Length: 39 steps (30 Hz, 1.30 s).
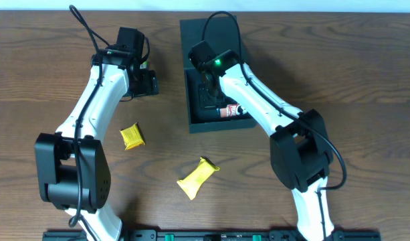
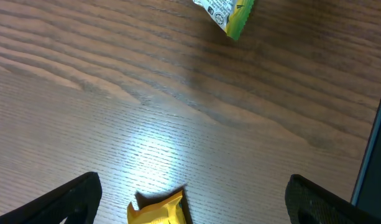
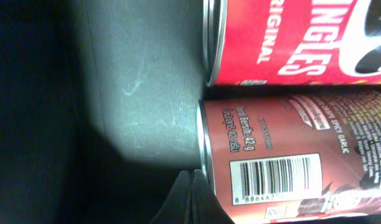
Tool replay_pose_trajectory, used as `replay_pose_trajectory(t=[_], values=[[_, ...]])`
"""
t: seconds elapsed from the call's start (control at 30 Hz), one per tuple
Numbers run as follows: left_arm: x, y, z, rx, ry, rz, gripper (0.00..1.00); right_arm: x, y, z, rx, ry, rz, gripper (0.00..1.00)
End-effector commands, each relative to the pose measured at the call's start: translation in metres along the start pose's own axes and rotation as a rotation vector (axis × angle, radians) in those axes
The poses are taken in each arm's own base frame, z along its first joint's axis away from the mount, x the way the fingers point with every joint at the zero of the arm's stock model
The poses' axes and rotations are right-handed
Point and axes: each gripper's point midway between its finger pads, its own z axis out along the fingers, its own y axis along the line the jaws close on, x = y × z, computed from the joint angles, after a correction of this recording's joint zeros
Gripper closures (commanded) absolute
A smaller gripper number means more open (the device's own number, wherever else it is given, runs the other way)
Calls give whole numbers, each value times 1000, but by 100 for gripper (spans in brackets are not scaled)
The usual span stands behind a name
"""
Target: Pack container
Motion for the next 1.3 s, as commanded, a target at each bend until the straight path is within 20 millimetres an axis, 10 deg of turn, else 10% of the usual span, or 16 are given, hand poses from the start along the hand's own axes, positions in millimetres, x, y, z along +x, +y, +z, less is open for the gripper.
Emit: replay_pose_trajectory(t=[0.0,0.47,0.73,0.87,1.1,1.27], values=[[-9,4,-12,-3,-40,-5,5,-8,-9,-10,28,-45,14,99],[-10,5,-12,-4,-42,-5,4,-20,9,-27,-97,-70,-25,98],[-25,7,-14,-20,-106,-14,5,-47,-1,-113,-198,-189,-13,99],[-35,14,-16,-70,-155,-18,5,-59,-42,-151,-141,-274,49,98],[-47,29,-13,-31,-203,-577,5,-46,-130,-176,-113,-225,244,46],[-67,16,-4,67,-252,-828,4,-38,-148,-172,-88,-182,283,4]])
